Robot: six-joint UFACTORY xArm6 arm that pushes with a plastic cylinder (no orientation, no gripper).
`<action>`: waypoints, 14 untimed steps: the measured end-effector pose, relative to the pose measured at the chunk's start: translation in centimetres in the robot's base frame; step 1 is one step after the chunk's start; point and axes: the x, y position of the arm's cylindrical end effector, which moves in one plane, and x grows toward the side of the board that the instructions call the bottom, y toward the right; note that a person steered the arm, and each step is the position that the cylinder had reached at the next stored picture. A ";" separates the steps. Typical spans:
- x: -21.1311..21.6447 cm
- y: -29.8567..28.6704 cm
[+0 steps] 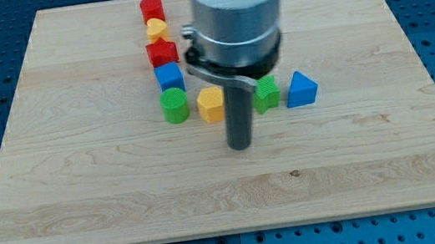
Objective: Push the green circle towards top left
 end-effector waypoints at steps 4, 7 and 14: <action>-3.1 -5.8; -4.5 -7.2; -7.1 -14.5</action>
